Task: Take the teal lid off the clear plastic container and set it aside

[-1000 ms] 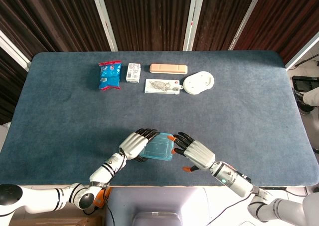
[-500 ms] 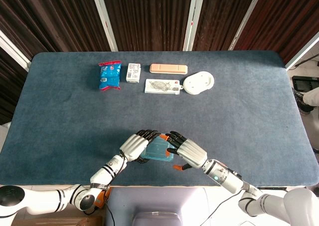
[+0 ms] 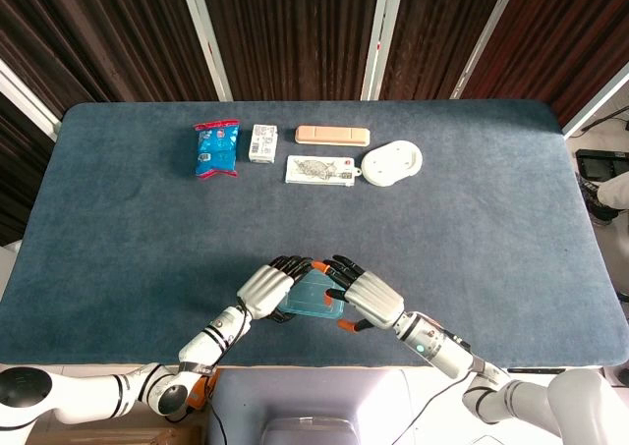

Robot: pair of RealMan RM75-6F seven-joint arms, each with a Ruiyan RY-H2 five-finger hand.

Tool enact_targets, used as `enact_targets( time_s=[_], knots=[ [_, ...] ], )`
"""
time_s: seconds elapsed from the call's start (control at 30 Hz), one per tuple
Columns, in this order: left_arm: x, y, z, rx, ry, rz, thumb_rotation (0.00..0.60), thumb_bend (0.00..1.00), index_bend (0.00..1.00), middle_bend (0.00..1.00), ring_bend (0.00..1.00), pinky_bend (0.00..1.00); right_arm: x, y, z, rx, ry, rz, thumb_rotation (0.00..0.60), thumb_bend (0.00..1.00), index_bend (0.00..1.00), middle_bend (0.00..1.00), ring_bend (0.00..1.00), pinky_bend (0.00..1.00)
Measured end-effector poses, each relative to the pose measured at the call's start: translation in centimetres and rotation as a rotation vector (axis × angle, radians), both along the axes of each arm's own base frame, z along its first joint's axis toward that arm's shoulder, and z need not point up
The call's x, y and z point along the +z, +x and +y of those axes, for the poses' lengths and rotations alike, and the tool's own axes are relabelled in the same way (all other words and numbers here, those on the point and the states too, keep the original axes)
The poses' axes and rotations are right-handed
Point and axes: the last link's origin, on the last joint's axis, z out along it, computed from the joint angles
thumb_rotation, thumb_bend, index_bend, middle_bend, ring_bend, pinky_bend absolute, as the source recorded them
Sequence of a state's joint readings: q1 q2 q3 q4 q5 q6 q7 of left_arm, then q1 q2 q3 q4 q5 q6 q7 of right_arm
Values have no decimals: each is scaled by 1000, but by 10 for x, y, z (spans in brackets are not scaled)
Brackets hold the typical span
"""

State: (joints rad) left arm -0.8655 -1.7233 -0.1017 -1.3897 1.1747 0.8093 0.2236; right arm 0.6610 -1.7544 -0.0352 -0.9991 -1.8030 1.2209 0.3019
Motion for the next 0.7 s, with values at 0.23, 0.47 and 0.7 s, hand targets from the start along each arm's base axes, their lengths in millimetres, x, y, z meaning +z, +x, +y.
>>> enact_targets(
  time_s=[0.23, 0.47, 0.7],
  knots=[
    [1, 0, 0, 0, -1, 2, 600, 274, 0, 232, 145, 181, -3, 2, -1, -8, -4, -8, 600, 402, 592, 27, 0, 0],
    [0, 0, -1, -4, -5, 5, 600, 274, 0, 232, 145, 182, -4, 4, -1, -14, -2, -13, 600, 402, 592, 27, 0, 0],
    [-2, -1, -2, -7, -7, 13, 600, 274, 0, 232, 145, 181, -2, 5, -2, -19, -3, -21, 600, 402, 592, 27, 0, 0]
  ],
)
